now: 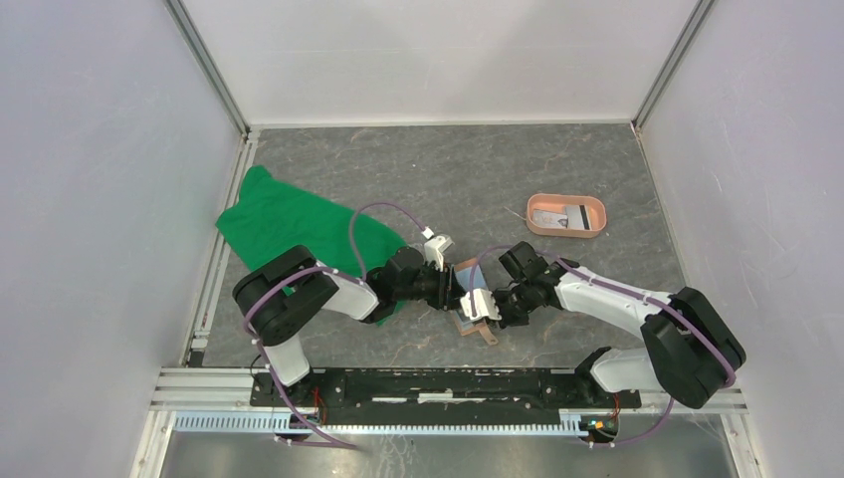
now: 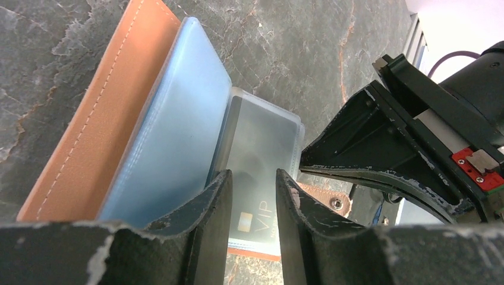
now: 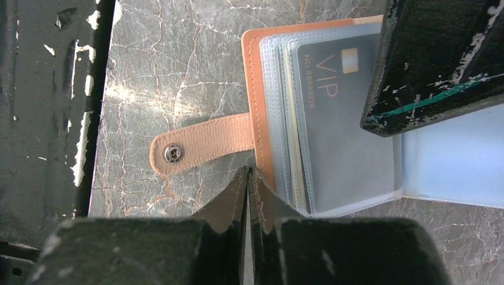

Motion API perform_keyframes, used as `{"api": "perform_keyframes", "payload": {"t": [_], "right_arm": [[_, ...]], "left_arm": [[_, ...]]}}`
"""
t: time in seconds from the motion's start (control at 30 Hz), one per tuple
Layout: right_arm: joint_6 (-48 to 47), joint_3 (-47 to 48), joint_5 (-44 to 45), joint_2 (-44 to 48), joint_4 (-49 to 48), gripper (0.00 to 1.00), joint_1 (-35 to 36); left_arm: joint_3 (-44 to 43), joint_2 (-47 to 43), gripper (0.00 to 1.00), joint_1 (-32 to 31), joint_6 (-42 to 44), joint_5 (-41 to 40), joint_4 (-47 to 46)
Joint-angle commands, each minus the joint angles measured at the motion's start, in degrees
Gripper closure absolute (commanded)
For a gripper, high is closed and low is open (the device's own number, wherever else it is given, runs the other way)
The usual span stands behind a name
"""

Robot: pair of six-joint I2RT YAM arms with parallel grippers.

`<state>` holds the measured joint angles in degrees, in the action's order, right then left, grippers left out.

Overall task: Put the credit cards into the card holder
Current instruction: Open the card holder at the center of the board.

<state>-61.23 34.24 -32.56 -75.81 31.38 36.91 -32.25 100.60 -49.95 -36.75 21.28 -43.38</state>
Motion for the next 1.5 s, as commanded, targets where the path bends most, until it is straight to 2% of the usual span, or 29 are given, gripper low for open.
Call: {"api": "perform_keyframes", "payload": {"t": [0.0, 0.13, 0.4, 0.77, 0.87, 1.03, 1.23, 1.47], "right_arm": [[0.39, -0.31, 3.86, 0.45, -3.00, 0.92, 0.13], [-0.04, -0.07, 4.73, 0.40, -2.83, 0.92, 0.16], [2.96, 2.89, 14.13, -1.96, -7.58, 0.92, -0.31], [6.37, 8.56, 15.67, -6.44, -8.72, 0.90, -5.35], [4.65, 8.57, 11.37, -5.32, -6.11, 0.88, -6.42], [1.59, 6.33, 7.85, 1.49, -2.97, 0.85, -7.92], [3.63, 6.06, -1.18, 7.81, -1.48, 0.83, -13.01], [8.77, 8.08, -18.01, 1.07, 0.63, 0.83, -14.02]], "left_arm": [[-0.73, -0.96, 0.59, 0.03, 4.49, -1.99, 4.24], [-0.08, -2.00, 0.59, 0.03, 4.99, -2.96, 5.10], [0.98, -2.16, 0.58, -0.05, 2.11, -2.91, 3.41], [-0.38, -1.72, 0.58, -1.74, -0.20, -2.88, 2.02], [-0.88, -2.62, 0.58, -2.41, -0.42, -4.23, 2.72], [-1.29, -5.55, 0.57, -3.34, -0.05, -8.07, 4.96], [-2.77, -7.30, 0.55, -3.40, 0.66, -9.16, 6.23], [-4.03, -5.92, 0.55, -3.40, 0.78, -9.35, 6.04]]}}
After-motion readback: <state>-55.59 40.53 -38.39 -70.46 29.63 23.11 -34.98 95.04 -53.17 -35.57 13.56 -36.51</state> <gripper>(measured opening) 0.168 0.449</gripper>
